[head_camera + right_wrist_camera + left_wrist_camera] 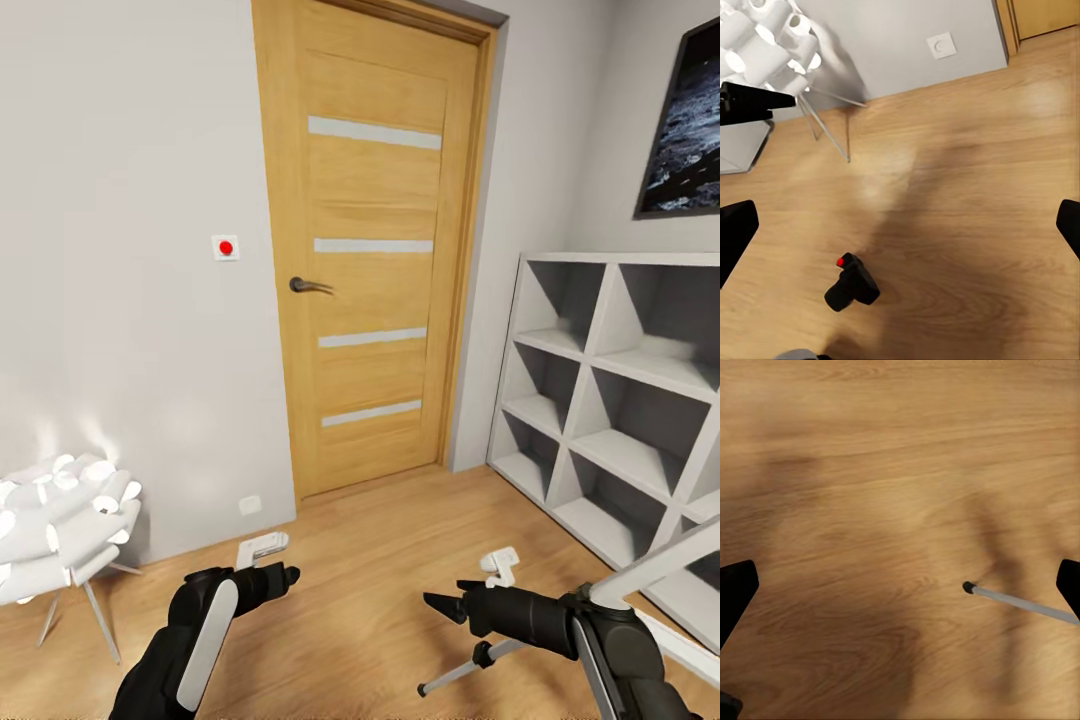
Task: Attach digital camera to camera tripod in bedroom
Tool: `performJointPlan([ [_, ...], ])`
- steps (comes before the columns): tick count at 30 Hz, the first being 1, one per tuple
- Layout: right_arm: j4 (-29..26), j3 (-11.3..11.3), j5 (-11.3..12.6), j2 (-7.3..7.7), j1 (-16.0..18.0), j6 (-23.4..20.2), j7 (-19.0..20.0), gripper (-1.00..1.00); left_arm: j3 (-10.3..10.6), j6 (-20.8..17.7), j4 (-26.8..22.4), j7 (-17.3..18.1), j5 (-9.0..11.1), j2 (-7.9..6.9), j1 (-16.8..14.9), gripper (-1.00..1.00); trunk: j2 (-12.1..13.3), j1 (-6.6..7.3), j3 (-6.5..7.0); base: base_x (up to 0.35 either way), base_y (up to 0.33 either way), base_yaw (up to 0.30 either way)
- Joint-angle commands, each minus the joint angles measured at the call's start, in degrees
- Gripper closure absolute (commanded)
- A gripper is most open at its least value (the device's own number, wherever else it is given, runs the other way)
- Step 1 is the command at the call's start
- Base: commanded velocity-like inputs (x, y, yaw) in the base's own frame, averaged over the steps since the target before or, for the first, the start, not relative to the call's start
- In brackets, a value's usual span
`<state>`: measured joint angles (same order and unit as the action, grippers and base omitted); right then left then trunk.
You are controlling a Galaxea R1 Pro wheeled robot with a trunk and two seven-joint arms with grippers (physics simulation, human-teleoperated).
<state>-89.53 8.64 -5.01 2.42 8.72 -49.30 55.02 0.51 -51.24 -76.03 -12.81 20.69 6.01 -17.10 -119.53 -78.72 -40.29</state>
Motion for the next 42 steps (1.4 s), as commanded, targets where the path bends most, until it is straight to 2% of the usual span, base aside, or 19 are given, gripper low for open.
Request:
performJointPlan([
  [1, 0.0, 0.2, -0.5, 0.00, 0.1, -0.2, 0.6, -1.00, 0.0, -0.2, -0.1, -0.6, 0.6, 0.00, 0.0, -1.00, -0.4, -0.22, -0.25, 0.000, 0.000, 0.000],
  [15, -0.3, 0.6, -0.2, 0.20, 0.1, -0.1, 1.0, -1.00, 0.0, -0.2, -0.4, 0.3, 0.9, -0.27, 0.0, -1.00, -6.1, -3.29, -2.76, 0.000, 0.000, 0.000],
  [16, -0.3, 0.6, -0.1, 0.27, 0.1, 0.0, 1.1, -1.00, -0.1, -0.2, -0.4, 0.7, 1.3, -0.31, 0.0, -1.00, -6.5, -3.51, -2.94, 0.000, 0.000, 0.000],
  [18, -0.4, 0.6, -0.1, 0.38, 0.1, 0.0, 2.0, -1.00, -0.9, -0.2, -0.4, 2.2, 3.4, -0.42, 0.0, -1.00, -7.3, -3.95, -3.30, 0.000, 0.000, 0.000],
  [19, -0.4, 0.6, -0.1, 0.42, 0.1, -0.1, 3.2, -1.00, -1.5, -0.2, -0.4, 3.3, 5.0, -0.54, 0.0, -1.00, -7.7, -4.17, -3.48, 0.000, 0.000, 0.000],
  [22, -0.3, 0.5, 0.0, 0.48, 0.1, -0.3, 6.6, -1.00, -2.5, -0.2, -0.4, 5.0, 7.2, -0.86, 0.0, -1.00, -8.9, -4.83, -4.02, 0.000, 0.000, 0.000],
  [23, -0.3, 0.4, 0.0, 0.51, 0.1, -0.3, 10.0, -1.00, -3.1, -0.2, -0.4, 5.8, 8.1, -1.10, 0.0, -1.00, -9.3, -5.05, -4.20, 0.000, 0.000, 0.000],
  [27, -0.3, 0.2, 0.0, 0.57, 0.1, -0.4, 17.5, -1.00, -3.7, -0.2, -0.4, 6.6, 9.3, -1.68, 0.0, -1.00, -10.9, -5.93, -4.92, 0.000, 0.000, 0.000],
  [29, -0.3, 0.1, 0.0, 0.57, 0.1, -0.4, 19.9, -1.00, -3.8, -0.2, -0.4, 6.9, 9.6, -1.91, 0.0, -1.00, -11.7, -6.37, -5.27, 0.000, 0.000, 0.000],
  [34, -0.2, -0.1, 0.1, 0.47, 0.1, -0.3, 22.7, -1.00, -4.0, -0.2, -0.4, 7.1, 10.0, -2.18, 0.0, -1.00, -13.7, -7.47, -6.17, 0.000, 0.000, 0.000],
  [42, -0.2, -0.2, 0.3, 0.33, 0.1, -0.3, 23.8, -1.00, -4.1, -0.2, -0.4, 7.3, 10.1, -2.30, 0.0, -1.00, -16.9, -9.22, -7.61, 0.000, 0.000, 0.000],
])
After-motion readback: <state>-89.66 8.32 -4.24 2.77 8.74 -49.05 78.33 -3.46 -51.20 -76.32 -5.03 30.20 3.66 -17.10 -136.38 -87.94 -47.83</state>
